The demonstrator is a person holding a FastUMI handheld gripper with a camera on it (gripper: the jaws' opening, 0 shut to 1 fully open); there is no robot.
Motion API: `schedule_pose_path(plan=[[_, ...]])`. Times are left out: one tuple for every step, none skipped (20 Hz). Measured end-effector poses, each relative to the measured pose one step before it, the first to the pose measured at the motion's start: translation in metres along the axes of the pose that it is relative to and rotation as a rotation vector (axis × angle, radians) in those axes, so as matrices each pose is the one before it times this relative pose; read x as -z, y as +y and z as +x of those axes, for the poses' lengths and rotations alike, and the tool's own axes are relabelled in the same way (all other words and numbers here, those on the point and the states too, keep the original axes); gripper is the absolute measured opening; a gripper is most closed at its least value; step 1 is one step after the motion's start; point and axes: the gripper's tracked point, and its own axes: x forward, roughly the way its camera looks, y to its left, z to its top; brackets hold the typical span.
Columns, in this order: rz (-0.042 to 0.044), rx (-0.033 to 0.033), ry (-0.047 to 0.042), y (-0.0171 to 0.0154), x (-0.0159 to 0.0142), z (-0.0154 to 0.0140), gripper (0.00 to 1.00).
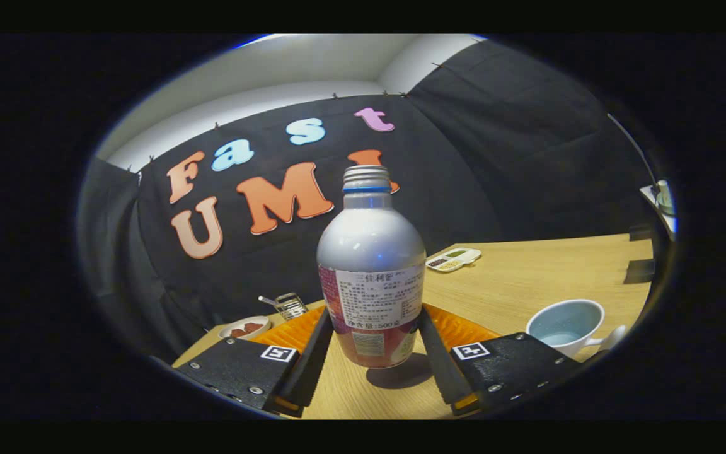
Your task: Take the bottle from table, then pour the juice into the cup, finally place the bottle on the coaster
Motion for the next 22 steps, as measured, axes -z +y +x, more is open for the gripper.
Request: schedule_pose_path(plan=[[-0.05009,-0.00091,0.00277,0.00095,0.00237,0.00171,0.75],[-0.05619,0.00171,0.00573,0.00006,0.00291,0.00196,0.75],[-0.05296,-0.005,0.01436,0.001,0.00502,0.00228,0.75],[-0.04608,-0.00717,0.0199,0.00238,0.00561,0.00179,0.75],[-0.03585,-0.00986,0.02266,0.00496,0.00779,0.00128,0.75],[-0.02929,-0.01178,0.01741,0.00946,0.00705,0.00155,0.75],[-0.03123,-0.00676,0.02165,0.00641,0.00667,0.00348,0.75],[-0.02559,-0.00832,0.01424,0.00198,0.00487,0.00257,0.75],[-0.0228,-0.00165,0.01493,0.0007,0.00427,0.00213,0.75],[-0.01364,-0.00656,0.01175,0.00199,0.00549,0.00176,0.75],[-0.00628,-0.00332,0.0129,0.00132,0.00445,0.00182,0.75],[-0.00311,-0.00496,0.01478,0.00159,0.00466,0.00312,0.75],[-0.00174,-0.00125,0.00818,0.00088,0.00308,0.00219,0.75],[-0.0013,0.00218,0.01319,-0.00117,0.00469,0.00233,0.76],[-0.00233,-0.00248,0.01071,-0.00073,0.00361,0.0007,0.76],[-0.00078,-0.00073,0.00841,-0.00023,0.00337,0.00059,0.75],[-0.00082,-0.00409,0.00696,-0.00006,0.00221,0.00117,0.75],[-0.00028,-0.00164,0.00348,-0.00059,0.00119,0.00168,0.76],[0.00005,-0.0025,0.00885,0.00069,0.0028,0.00092,0.75],[-0.00526,-0.00128,0.0055,0.00023,0.0033,0.00181,0.75],[-0.00294,-0.00113,0.0094,-0.00089,0.00249,-0.00031,0.75],[0.005,-0.00192,-0.01577,0.00106,-0.00298,0.00018,0.76]])
